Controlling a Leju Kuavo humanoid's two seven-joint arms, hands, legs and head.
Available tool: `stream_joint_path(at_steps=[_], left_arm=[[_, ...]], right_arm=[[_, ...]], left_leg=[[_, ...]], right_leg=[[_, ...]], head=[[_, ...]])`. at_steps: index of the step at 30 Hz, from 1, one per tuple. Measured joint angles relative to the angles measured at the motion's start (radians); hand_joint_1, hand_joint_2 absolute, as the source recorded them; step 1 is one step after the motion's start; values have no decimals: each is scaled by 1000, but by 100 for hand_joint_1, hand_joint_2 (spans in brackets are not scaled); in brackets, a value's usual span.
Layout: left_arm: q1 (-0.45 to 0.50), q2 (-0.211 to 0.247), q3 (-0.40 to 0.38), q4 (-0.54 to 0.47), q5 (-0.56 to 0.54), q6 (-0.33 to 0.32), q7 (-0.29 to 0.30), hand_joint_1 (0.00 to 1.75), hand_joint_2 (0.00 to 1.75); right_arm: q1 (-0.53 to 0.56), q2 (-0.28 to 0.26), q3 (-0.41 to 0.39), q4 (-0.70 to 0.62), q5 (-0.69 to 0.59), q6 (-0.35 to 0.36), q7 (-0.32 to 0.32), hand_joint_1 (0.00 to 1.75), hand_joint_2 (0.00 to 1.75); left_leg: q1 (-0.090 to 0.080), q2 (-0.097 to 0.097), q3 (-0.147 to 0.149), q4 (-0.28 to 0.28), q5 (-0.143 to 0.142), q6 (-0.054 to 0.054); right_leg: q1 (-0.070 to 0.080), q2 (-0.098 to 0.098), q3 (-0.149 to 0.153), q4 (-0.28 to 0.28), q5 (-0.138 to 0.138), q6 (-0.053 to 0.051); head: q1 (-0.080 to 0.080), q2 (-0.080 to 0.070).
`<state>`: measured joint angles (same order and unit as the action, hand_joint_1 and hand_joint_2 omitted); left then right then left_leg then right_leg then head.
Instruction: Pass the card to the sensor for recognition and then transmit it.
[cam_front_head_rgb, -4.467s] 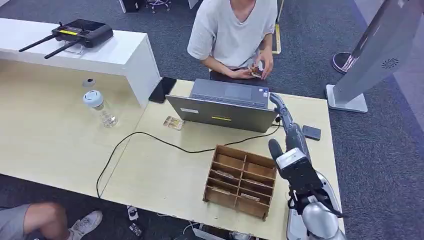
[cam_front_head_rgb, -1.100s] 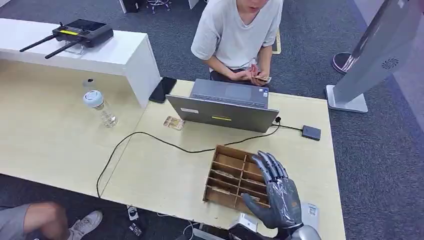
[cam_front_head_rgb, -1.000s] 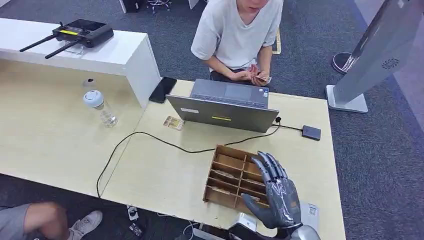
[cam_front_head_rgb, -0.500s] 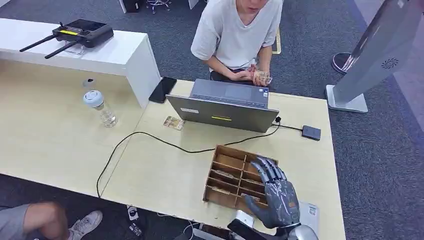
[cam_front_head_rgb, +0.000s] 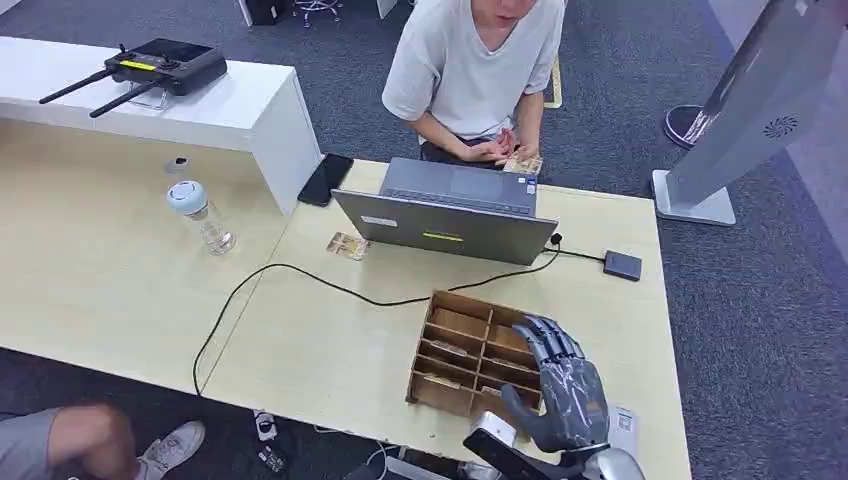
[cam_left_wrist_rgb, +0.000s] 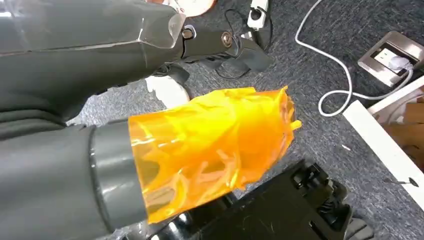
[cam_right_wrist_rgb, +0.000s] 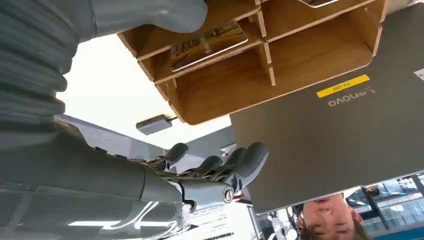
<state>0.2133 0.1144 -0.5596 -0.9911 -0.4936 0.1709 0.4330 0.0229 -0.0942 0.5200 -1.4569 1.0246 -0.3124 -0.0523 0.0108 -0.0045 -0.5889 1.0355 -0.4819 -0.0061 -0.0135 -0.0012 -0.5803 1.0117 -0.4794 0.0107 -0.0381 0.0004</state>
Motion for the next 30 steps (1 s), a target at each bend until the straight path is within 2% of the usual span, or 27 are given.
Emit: stream_joint_path(at_steps=[8, 10, 12, 13, 17, 20, 22, 30], left_arm=[[2, -2, 5, -1, 0, 0, 0, 0, 0], [3, -5, 7, -1, -3, -1, 0, 0, 0], [6, -7, 11, -3, -6, -3, 0, 0, 0], [7, -8, 14, -4, -6, -3, 0, 0, 0], [9, -8, 19, -7, -13, -4, 0, 0, 0], [10, -9, 21, -7, -16, -8, 0, 0, 0], [10, -9, 21, -8, -19, -12, 0, 0, 0], [11, -16, 33, -8, -37, -22, -4, 0, 0]], right_arm=[[0, 0, -2, 0, 0, 0, 0, 40, 175], [0, 0, -2, 0, 0, 0, 0, 51, 175], [0, 0, -5, 0, 0, 0, 0, 54, 175], [0, 0, -7, 0, 1, 0, 0, 73, 175], [0, 0, -10, 0, 1, 0, 0, 73, 175], [0, 0, -13, 0, 2, 0, 0, 70, 175], [0, 0, -16, 0, 2, 1, 0, 61, 175], [0, 0, -17, 1, 7, 3, 0, 56, 175]], left_leg=[[0, 0, 0, 0, 0, 0], [0, 0, 0, 0, 0, 0], [0, 0, 0, 0, 0, 0], [0, 0, 0, 0, 0, 0], [0, 0, 0, 0, 0, 0], [0, 0, 0, 0, 0, 0], [0, 0, 0, 0, 0, 0], [0, 0, 0, 0, 0, 0]], right_leg=[[0, 0, 0, 0, 0, 0], [0, 0, 0, 0, 0, 0], [0, 0, 0, 0, 0, 0], [0, 0, 0, 0, 0, 0], [0, 0, 0, 0, 0, 0], [0, 0, 0, 0, 0, 0], [0, 0, 0, 0, 0, 0], [0, 0, 0, 0, 0, 0]], head=[[0, 0], [0, 0], [0, 0], [0, 0], [0, 0], [0, 0], [0, 0], [0, 0]])
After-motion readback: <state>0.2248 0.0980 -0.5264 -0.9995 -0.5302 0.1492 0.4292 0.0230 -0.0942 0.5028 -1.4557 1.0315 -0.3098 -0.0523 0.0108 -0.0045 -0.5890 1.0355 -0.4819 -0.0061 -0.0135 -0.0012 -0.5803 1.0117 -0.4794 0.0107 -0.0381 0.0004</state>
